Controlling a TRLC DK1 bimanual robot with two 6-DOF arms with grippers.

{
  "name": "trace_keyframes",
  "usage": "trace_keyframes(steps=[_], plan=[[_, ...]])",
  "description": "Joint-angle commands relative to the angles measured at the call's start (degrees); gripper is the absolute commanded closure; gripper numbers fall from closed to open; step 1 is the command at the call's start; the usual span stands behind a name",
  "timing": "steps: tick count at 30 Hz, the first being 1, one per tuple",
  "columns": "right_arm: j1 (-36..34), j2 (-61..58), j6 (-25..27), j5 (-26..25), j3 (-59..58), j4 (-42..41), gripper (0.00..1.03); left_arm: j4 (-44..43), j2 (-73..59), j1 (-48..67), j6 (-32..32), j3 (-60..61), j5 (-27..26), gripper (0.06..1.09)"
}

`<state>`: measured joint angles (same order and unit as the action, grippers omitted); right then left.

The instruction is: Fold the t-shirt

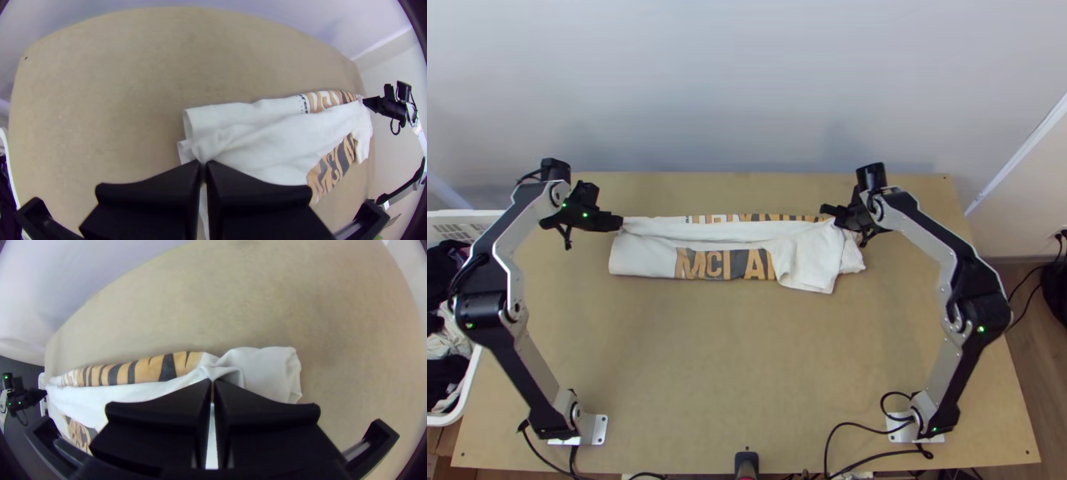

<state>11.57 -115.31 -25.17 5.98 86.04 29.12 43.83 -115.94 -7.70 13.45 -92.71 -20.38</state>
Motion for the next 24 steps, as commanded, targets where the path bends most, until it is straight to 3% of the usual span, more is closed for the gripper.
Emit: trace_keyframes(steps=[1,9,10,11,13,14,15,19,24], plan=[[-0.76,-2.91,0.47,-0.97,0.97,-1.18,1.0,-0.68,-3.15,0.15,-1.15,-1.25,0.52,1.05],[-0.67,-5.81,0.56,-2.2,0.71,-2.23,0.99,-2.79,-5.17,-0.03,-2.03,0.68,0.78,1.05],[-0.67,-5.72,0.56,-2.29,0.8,-2.23,0.95,-3.05,-5.0,-0.03,-2.2,0.77,0.78,1.04],[-0.59,-5.28,0.56,-2.29,0.8,-2.14,0.78,-3.93,-4.38,-0.12,-2.29,1.3,0.61,0.98],[-0.32,-3.61,0.47,-2.29,0.71,-1.61,0.31,-5.95,-2.27,-0.56,-2.73,2.79,-0.71,0.8],[-0.15,-2.29,0.47,-2.29,0.44,-1.09,0.14,-6.22,-1.39,-1.08,-3.17,3.06,-1.94,0.73],[0.03,-0.97,0.47,-2.29,0.09,-0.91,0.07,-6.3,-0.95,-1.52,-3.7,3.06,-2.65,0.65],[0.47,5.79,0.47,-2.29,-2.9,-0.91,0.04,-5.6,0.72,-3.72,-4.05,3.32,-4.05,0.38],[1.43,15.2,0.47,-2.29,-8.08,-0.91,0.04,-4.2,2.82,-7.15,-2.29,4.55,-4.84,0.25]])
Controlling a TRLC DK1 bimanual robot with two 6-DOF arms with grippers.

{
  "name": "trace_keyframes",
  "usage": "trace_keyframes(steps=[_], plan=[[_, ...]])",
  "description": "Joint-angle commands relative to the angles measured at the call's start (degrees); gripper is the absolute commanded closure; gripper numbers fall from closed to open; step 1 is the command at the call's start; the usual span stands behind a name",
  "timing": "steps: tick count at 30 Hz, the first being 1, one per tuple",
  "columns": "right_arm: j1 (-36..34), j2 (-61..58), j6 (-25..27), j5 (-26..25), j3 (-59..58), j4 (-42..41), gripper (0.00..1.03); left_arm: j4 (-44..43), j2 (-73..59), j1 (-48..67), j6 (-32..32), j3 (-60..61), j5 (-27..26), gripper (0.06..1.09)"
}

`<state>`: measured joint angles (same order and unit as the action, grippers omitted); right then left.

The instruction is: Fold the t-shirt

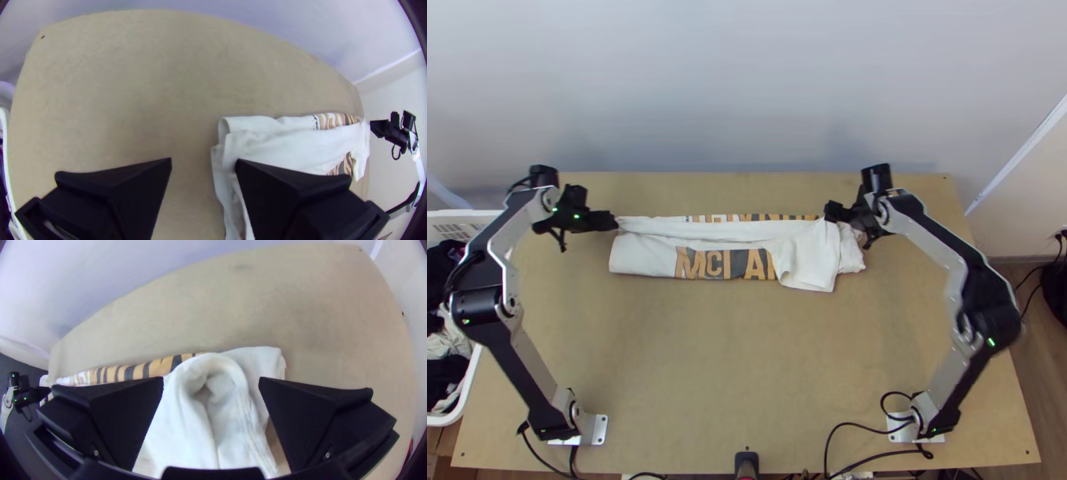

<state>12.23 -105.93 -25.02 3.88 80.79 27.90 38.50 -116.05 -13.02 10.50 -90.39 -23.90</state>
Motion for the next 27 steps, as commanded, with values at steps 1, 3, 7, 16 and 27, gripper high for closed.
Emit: trace_keyframes(steps=[1,3,7,16,27], plan=[[0.87,7.58,0.23,-0.19,-3.8,0.31,0.04,1.14,3.55,-2.89,0.75,2.5,-2.47,0.23],[1.04,10.66,0.14,-0.19,-5.74,0.31,0.04,2.02,4.69,-5.0,1.19,3.29,-6.25,0.23],[1.13,15.4,-0.3,-0.1,-8.81,0.4,0.04,6.85,5.57,-8.61,2.59,4.08,-13.8,0.23],[1.48,21.2,-2.93,0.08,-13.56,2.07,0.04,18.36,5.4,-10.98,11.21,8.65,-23.82,0.23],[1.66,22.7,-3.2,0.95,-14.26,3.74,0.04,17.4,-1.55,-9.48,9.54,5.49,-25.58,0.24]])
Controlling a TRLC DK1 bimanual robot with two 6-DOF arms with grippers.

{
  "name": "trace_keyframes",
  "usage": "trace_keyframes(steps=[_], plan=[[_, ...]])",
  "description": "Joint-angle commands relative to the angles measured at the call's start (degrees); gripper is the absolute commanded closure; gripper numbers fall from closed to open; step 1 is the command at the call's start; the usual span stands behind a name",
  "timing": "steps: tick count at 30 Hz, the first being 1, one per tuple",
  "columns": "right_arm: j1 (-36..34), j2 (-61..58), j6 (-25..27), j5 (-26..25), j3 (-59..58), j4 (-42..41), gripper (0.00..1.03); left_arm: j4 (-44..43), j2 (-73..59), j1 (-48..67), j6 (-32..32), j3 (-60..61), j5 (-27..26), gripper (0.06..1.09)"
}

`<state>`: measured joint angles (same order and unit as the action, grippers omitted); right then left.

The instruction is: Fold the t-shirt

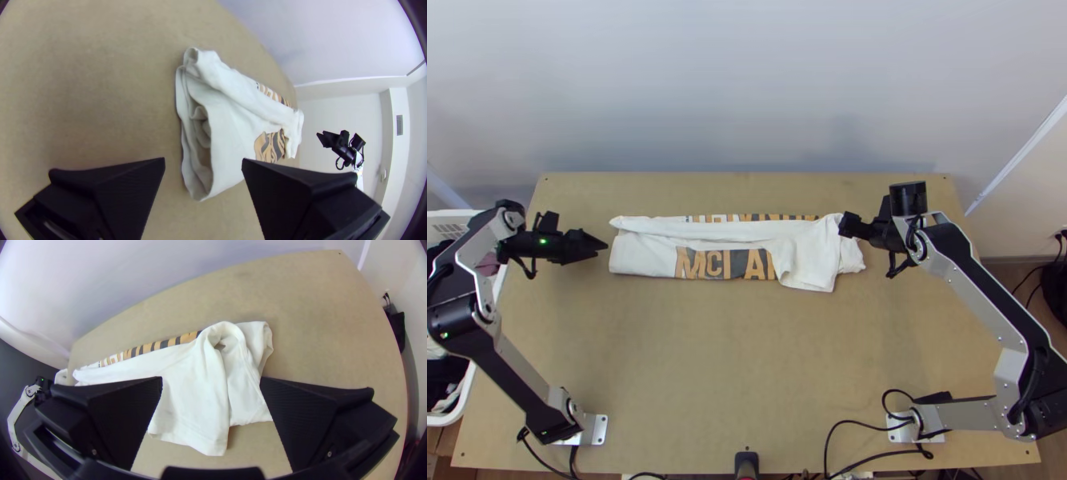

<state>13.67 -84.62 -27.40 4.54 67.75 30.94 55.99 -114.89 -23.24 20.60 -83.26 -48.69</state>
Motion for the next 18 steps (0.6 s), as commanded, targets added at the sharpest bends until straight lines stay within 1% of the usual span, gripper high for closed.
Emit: trace_keyframes(steps=[1,5,13,16,17,18], plan=[[0.22,1.39,-0.82,0.3,-1.21,0.79,0.04,-0.62,-3.23,1.01,-1.18,-2.08,-0.71,0.24],[0.22,1.39,-0.82,0.3,-1.21,0.88,0.04,-2.81,-5.61,2.06,-3.9,-4.36,-0.44,0.24],[0.13,1.39,-0.64,0.3,-1.21,0.88,0.04,-4.57,-8.68,7.07,-7.07,-7.18,0.08,0.24],[0.13,1.39,-0.64,0.3,-0.42,1.14,0.04,-6.24,-9.12,10.24,-8.38,-6.91,1.93,0.23],[0.04,1.39,-0.64,0.3,-0.16,1.32,0.04,-7.38,-9.21,11.38,-9.17,-6.74,3.42,0.21],[0.04,1.39,-0.55,0.3,0.11,1.41,0.04,-8.0,-9.21,12.43,-9.17,-6.74,4.83,0.21]])
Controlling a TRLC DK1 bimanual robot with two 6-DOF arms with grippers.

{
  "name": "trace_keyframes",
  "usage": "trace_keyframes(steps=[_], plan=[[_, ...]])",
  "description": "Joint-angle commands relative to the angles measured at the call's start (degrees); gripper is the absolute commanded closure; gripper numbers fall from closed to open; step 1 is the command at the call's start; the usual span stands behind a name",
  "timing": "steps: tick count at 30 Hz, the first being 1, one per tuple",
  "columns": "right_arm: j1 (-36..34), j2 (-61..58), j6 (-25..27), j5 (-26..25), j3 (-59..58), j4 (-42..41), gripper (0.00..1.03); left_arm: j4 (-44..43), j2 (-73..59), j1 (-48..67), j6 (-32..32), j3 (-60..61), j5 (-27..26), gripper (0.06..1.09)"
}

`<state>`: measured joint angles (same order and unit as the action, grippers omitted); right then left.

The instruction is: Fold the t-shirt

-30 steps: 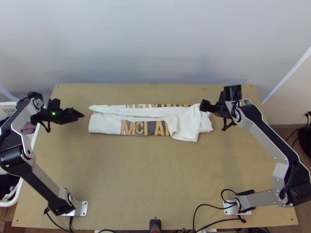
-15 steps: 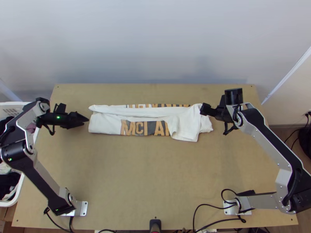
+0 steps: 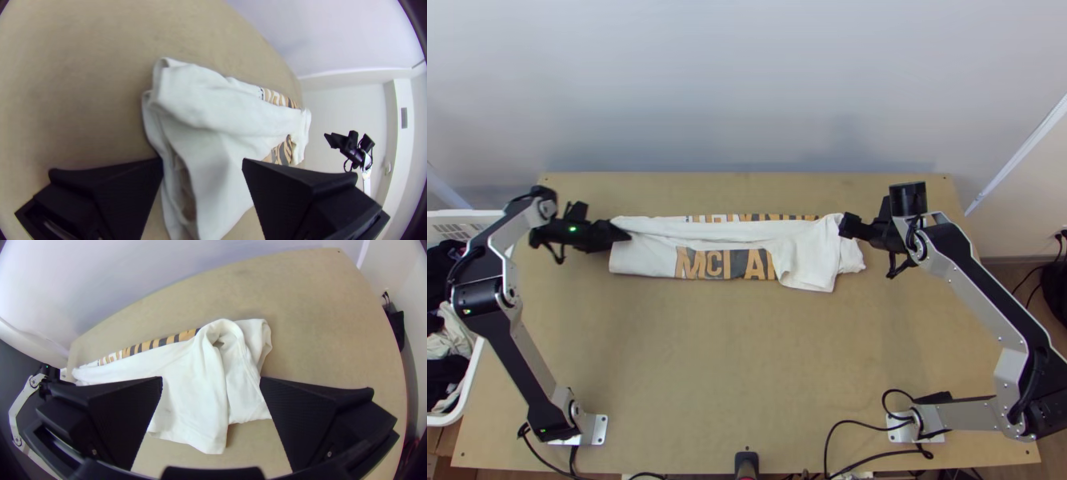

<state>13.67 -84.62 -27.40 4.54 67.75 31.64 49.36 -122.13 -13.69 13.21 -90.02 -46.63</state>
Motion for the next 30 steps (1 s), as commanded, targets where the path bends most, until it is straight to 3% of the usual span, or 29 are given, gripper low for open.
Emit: trace_keyframes(steps=[1,11,12,14,17,24,30], plan=[[0.04,1.39,-0.55,0.3,0.37,0.71,0.04,-2.08,-1.98,3.67,-1.96,0.28,4.09,0.21],[0.04,1.39,-0.64,0.3,1.16,0.97,0.04,-8.32,-0.57,10.27,-4.6,3.62,13.15,0.21],[0.04,1.39,-0.64,0.3,1.16,0.97,0.04,-9.55,-0.13,10.53,-5.04,4.41,13.85,0.25],[0.04,1.47,-0.55,0.39,1.25,0.97,0.04,-10.96,0.66,10.88,-5.3,5.55,14.46,0.5],[-0.05,1.74,-0.55,0.3,1.16,1.06,0.04,-11.92,1.45,10.09,-6.44,6.17,15.17,1.02],[0.13,1.65,-0.38,0.39,0.81,0.97,0.04,-9.9,5.06,1.83,-3.46,7.05,15.34,1.05],[0.13,1.21,-0.29,0.3,0.9,0.71,0.04,-3.22,5.41,-10.04,5.33,2.92,15.43,1.05]])
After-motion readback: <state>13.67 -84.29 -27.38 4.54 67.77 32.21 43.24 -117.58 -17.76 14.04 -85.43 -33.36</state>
